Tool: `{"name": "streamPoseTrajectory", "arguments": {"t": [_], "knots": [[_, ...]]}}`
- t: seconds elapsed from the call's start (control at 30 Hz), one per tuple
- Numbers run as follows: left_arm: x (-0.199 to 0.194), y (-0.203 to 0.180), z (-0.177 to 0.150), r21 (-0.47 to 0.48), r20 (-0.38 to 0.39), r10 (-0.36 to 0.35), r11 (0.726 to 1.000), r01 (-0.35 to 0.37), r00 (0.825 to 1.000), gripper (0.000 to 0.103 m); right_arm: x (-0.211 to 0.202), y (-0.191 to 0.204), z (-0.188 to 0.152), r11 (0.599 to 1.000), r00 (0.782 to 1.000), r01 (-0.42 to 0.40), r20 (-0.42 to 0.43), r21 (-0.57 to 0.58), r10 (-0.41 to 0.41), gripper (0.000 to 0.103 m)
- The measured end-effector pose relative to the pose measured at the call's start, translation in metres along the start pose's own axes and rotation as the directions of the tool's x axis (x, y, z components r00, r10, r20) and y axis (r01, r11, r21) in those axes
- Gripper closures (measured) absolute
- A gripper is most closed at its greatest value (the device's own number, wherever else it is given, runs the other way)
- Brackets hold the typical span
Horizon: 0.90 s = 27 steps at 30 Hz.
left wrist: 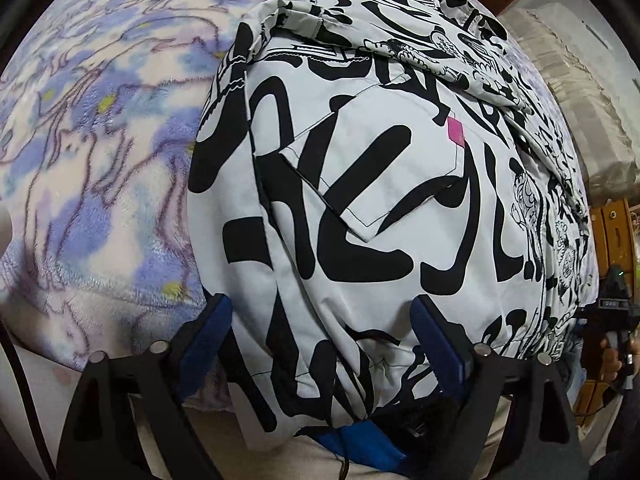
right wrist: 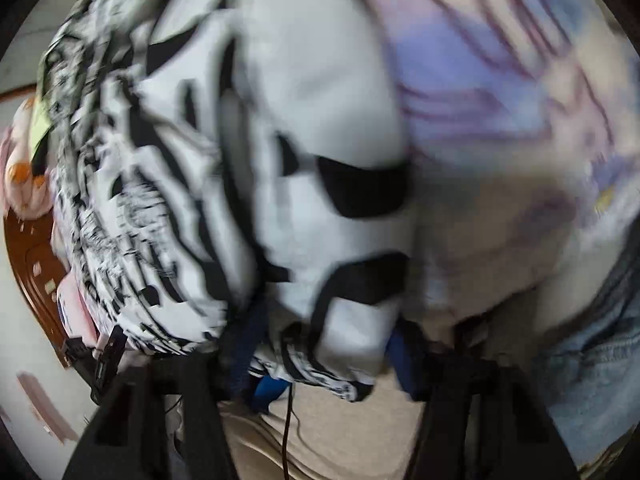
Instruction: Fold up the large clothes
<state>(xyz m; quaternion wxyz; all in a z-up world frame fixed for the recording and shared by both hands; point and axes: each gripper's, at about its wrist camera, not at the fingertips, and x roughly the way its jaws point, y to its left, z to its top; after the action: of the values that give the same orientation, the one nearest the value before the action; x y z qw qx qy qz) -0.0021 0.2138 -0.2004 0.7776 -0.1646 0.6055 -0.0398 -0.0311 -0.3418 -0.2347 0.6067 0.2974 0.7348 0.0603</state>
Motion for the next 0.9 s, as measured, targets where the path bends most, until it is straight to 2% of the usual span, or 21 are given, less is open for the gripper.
{"name": "streamPoseTrajectory", "arguments": {"t": [0.03, 0.07, 0.1, 0.13, 0.2, 0.27, 0.4, 0.47, 0.53, 0.6, 0.7, 0.8, 0.9], "knots": [[0.001, -0.003, 0.0, 0.006, 0.002, 0.01, 1.0, -0.01, 1.0, 0.034, -0.003, 0.008, -0.001, 0.999, 1.0, 0.006, 0.012, -0.031, -0.005, 0.074], [0.0, -0.005, -0.001, 0.014, 0.006, 0.024, 1.0, -0.024, 1.0, 0.052, -0.006, 0.016, -0.002, 0.998, 1.0, 0.014, 0.027, -0.068, -0.012, 0.088], [-0.001, -0.005, 0.0, 0.014, 0.008, 0.034, 0.999, -0.034, 0.999, 0.069, -0.01, 0.025, -0.004, 0.994, 0.999, 0.022, 0.048, -0.107, -0.017, 0.094], [-0.002, -0.004, 0.0, 0.012, 0.008, 0.042, 0.999, -0.042, 0.999, 0.078, -0.014, 0.033, -0.006, 0.989, 0.998, 0.032, 0.066, -0.146, -0.023, 0.094], [-0.007, -0.001, 0.003, -0.015, 0.004, 0.014, 1.0, -0.014, 1.0, 0.092, -0.023, 0.052, -0.012, 0.971, 0.993, 0.065, 0.114, -0.231, -0.039, 0.099], [-0.016, -0.001, 0.006, -0.025, 0.01, -0.009, 1.0, 0.009, 1.0, 0.095, -0.031, 0.067, -0.019, 0.952, 0.986, 0.083, 0.162, -0.296, -0.035, 0.099], [-0.042, -0.013, 0.013, -0.025, 0.047, -0.076, 0.997, 0.077, 0.996, 0.096, -0.066, 0.091, -0.035, 0.911, 0.962, 0.062, 0.266, -0.409, 0.054, 0.099], [-0.057, -0.019, 0.023, -0.048, 0.081, -0.151, 0.987, 0.155, 0.985, 0.097, -0.088, 0.097, -0.036, 0.903, 0.942, 0.015, 0.309, -0.43, 0.131, 0.099], [-0.073, -0.025, 0.036, -0.071, 0.127, -0.228, 0.969, 0.238, 0.965, 0.097, -0.107, 0.101, -0.035, 0.903, 0.919, -0.029, 0.345, -0.429, 0.193, 0.099], [-0.09, -0.034, 0.057, -0.084, 0.185, -0.288, 0.948, 0.307, 0.94, 0.097, -0.132, 0.105, -0.022, 0.905, 0.885, -0.098, 0.379, -0.414, 0.269, 0.1], [-0.108, -0.047, 0.094, -0.105, 0.25, -0.324, 0.928, 0.359, 0.912, 0.098, -0.16, 0.111, -0.001, 0.904, 0.841, -0.173, 0.418, -0.391, 0.342, 0.1], [-0.123, -0.05, 0.138, -0.121, 0.309, -0.301, 0.929, 0.351, 0.902, 0.098, -0.19, 0.122, 0.032, 0.901, 0.782, -0.236, 0.48, -0.363, 0.398, 0.1], [-0.121, -0.045, 0.188, -0.175, 0.345, -0.258, 0.927, 0.332, 0.902, 0.097, -0.205, 0.131, 0.073, 0.904, 0.742, -0.296, 0.522, -0.308, 0.421, 0.1]]}}
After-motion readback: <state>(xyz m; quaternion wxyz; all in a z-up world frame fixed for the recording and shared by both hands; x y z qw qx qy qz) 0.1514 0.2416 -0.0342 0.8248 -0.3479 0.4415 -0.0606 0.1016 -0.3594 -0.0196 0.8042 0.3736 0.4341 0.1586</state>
